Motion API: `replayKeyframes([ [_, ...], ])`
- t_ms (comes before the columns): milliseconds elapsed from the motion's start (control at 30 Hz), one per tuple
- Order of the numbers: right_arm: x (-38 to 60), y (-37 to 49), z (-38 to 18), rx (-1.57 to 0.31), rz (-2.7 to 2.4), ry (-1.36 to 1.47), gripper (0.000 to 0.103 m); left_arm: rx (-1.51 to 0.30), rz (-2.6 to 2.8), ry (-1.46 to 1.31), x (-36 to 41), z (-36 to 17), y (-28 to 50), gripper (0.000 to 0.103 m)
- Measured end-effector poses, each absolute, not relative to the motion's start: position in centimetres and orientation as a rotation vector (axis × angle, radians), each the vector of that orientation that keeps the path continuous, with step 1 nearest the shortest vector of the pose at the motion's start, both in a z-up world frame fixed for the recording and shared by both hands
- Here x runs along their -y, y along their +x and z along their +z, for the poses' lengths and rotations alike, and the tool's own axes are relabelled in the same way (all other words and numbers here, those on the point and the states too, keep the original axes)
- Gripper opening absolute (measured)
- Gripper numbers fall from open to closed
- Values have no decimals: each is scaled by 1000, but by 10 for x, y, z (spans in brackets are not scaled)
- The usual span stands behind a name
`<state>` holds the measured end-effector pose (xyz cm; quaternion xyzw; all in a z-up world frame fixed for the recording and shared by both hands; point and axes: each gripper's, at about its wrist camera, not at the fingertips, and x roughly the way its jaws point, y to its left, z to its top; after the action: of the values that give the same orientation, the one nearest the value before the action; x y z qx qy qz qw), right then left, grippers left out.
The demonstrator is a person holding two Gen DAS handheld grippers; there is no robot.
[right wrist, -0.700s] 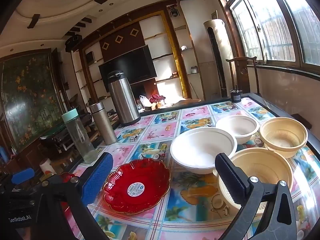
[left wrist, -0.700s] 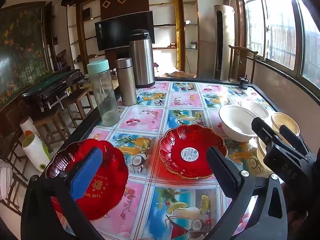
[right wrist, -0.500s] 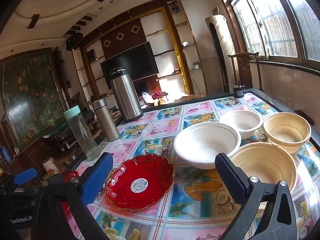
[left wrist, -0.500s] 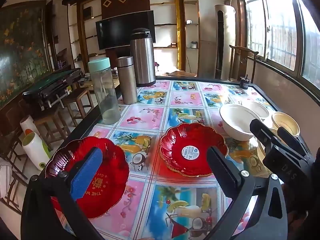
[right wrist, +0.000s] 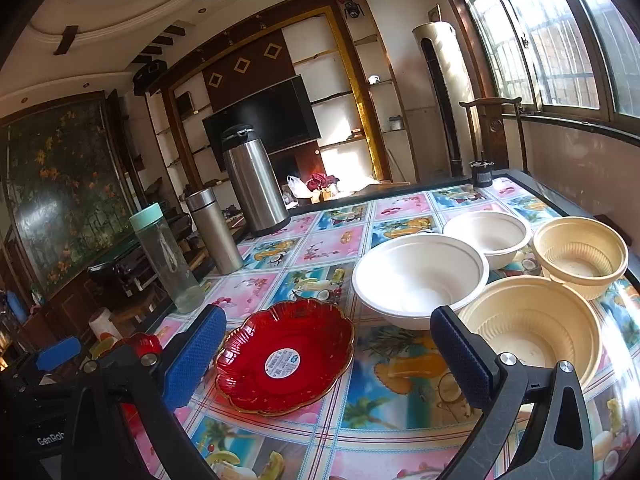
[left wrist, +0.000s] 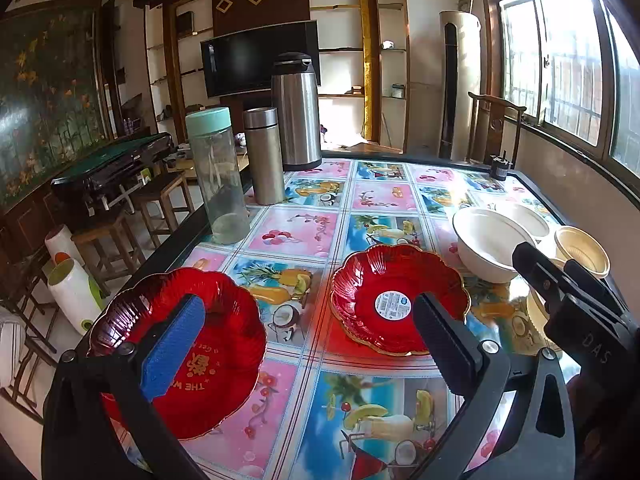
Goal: Organize plates and bowls
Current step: 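Move both grippers toward the red scalloped plate on the table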
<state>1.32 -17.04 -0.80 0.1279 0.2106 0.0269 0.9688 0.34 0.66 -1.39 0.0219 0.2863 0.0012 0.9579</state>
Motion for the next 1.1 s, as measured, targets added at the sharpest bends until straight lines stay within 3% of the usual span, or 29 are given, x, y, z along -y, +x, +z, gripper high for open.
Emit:
replayKeyframes([
  [1100, 179, 32, -23, -563, 120, 361, 103, -663, -69, 25, -7, -34, 25, 103],
])
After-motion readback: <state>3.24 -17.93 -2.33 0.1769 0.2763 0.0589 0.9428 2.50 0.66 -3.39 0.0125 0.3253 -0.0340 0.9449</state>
